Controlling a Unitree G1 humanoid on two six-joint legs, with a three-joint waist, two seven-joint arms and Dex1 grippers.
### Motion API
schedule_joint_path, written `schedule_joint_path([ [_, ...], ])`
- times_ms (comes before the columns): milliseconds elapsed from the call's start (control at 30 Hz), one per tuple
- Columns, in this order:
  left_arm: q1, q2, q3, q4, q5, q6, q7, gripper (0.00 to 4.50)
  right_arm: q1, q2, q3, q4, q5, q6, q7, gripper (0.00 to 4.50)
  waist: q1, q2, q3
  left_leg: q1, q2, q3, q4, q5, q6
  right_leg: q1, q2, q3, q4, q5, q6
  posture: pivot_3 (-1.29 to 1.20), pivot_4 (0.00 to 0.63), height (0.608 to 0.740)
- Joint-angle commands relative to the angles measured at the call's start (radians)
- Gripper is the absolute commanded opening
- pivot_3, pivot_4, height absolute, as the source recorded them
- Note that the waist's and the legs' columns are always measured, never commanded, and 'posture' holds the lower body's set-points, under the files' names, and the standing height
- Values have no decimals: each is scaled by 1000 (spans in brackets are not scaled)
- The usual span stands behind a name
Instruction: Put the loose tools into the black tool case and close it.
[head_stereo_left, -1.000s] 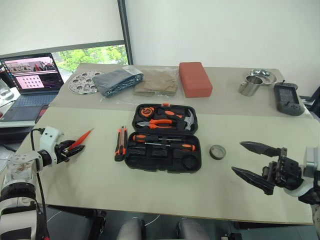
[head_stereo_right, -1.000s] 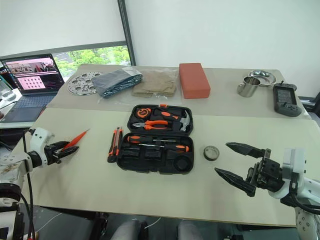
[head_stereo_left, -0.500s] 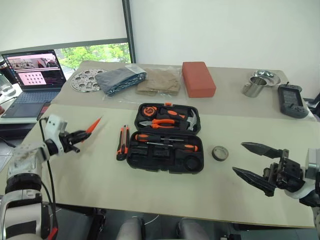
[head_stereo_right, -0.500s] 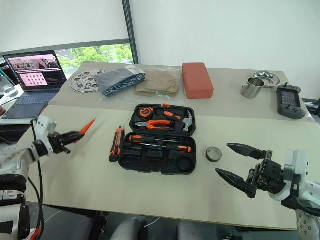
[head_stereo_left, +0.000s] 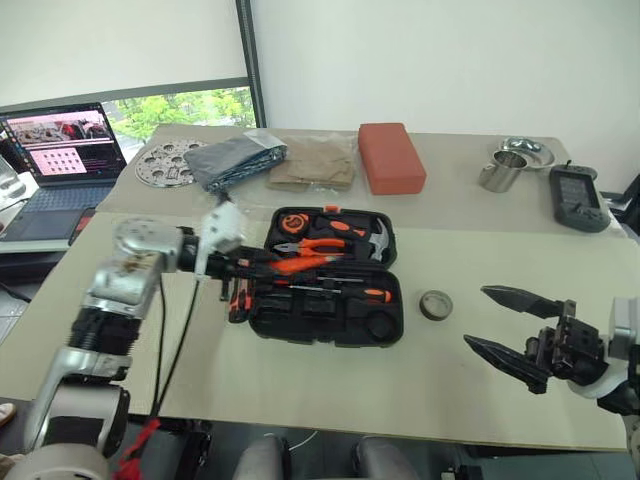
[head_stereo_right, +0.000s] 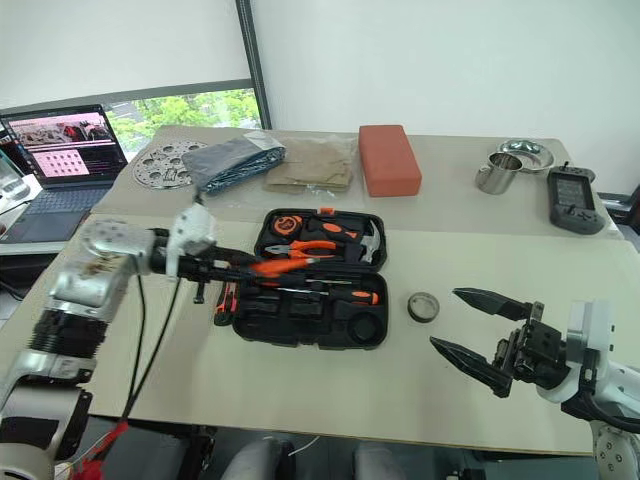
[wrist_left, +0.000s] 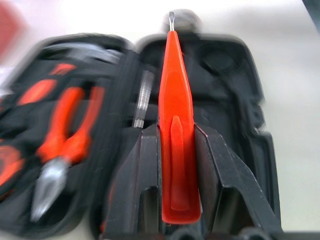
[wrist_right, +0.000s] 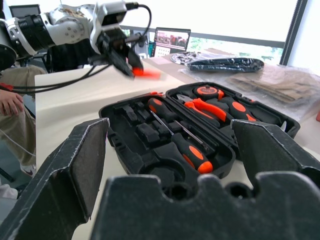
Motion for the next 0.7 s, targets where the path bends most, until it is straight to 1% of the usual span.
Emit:
schedule_joint_path([
  [33,-70,-27,-75,117,117,-143,-7,463,-2,-6,-15,-44,3,-10,-10,4500,1,0,0,0,0,0,1,0,0,0,0,0,0,0,0,0,150,740],
  [100,-103,-38,-96,182,162,-179,7,463,11,-6,-25,-57,6,-8,-14,4500,1,0,0,0,0,-1,1,0,0,-1,0,0,-1,0,0,0,150,740],
  [233,-133,-53,-96,240,175,-199,3,463,30,-2,-41,-63,4,-19,-21,4500,2,0,0,-2,0,-2,1,0,0,-1,1,0,-2,0,0,0,150,740],
  [467,-113,-58,-105,238,180,-185,-21,463,43,3,-39,-64,-3,-30,-27,4500,3,0,0,-2,-1,-3,1,0,0,-1,1,0,-2,0,0,0,150,740],
  [700,-113,-60,-119,250,232,-181,3,463,22,-8,-32,-62,-7,-22,-40,4500,2,1,0,-2,-1,-3,2,0,0,-1,1,0,-2,0,0,0,150,740],
])
